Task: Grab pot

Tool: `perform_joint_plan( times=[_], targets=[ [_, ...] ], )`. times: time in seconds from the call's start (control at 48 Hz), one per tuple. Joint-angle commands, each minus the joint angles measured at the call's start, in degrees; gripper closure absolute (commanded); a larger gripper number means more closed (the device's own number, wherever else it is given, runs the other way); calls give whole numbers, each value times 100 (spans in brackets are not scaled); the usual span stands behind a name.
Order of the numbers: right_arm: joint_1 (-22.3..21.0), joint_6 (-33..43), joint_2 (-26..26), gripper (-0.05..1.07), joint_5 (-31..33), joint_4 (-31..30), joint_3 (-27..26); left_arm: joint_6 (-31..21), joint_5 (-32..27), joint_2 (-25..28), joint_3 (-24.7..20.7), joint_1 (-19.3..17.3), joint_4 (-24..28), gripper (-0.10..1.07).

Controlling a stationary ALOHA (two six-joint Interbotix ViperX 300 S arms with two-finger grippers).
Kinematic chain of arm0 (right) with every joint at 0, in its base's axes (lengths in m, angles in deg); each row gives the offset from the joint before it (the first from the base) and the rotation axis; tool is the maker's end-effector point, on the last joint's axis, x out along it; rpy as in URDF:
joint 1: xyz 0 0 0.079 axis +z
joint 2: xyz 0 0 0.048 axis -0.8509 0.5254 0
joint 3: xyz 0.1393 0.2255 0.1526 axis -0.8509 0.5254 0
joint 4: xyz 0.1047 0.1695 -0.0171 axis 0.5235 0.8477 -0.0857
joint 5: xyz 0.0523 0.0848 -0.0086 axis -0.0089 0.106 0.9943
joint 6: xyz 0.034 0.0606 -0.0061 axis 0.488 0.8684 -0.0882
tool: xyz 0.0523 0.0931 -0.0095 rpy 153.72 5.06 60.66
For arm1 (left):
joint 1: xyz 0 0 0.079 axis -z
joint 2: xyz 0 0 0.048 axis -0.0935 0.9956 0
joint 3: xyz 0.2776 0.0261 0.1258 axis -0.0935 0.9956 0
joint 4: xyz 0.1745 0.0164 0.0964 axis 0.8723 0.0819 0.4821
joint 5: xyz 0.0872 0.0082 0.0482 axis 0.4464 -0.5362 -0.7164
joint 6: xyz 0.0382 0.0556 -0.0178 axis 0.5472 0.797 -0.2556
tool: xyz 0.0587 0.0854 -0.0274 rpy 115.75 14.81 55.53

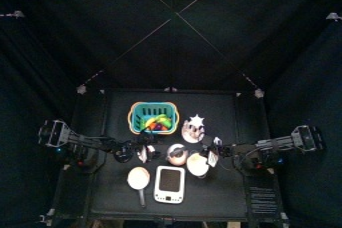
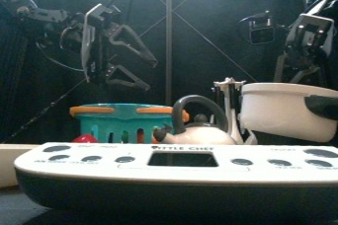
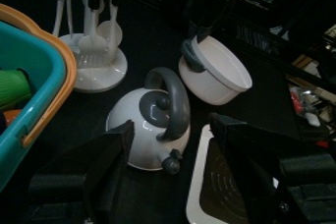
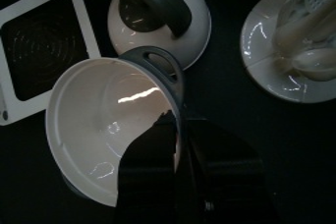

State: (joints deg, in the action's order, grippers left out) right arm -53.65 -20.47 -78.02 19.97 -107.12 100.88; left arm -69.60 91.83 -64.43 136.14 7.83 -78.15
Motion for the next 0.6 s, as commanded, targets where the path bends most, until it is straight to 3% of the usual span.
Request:
perform_joint_plan(
  times=[0.0,0.583],
  targets=[
    [0,9,-35,70,-53,-9,-114,0,53,-79,-53,-9,9,2],
    [-26,26,-35,70,-26,0,-62,-9,62,-79,-44,-9,9,2]
  ],
)
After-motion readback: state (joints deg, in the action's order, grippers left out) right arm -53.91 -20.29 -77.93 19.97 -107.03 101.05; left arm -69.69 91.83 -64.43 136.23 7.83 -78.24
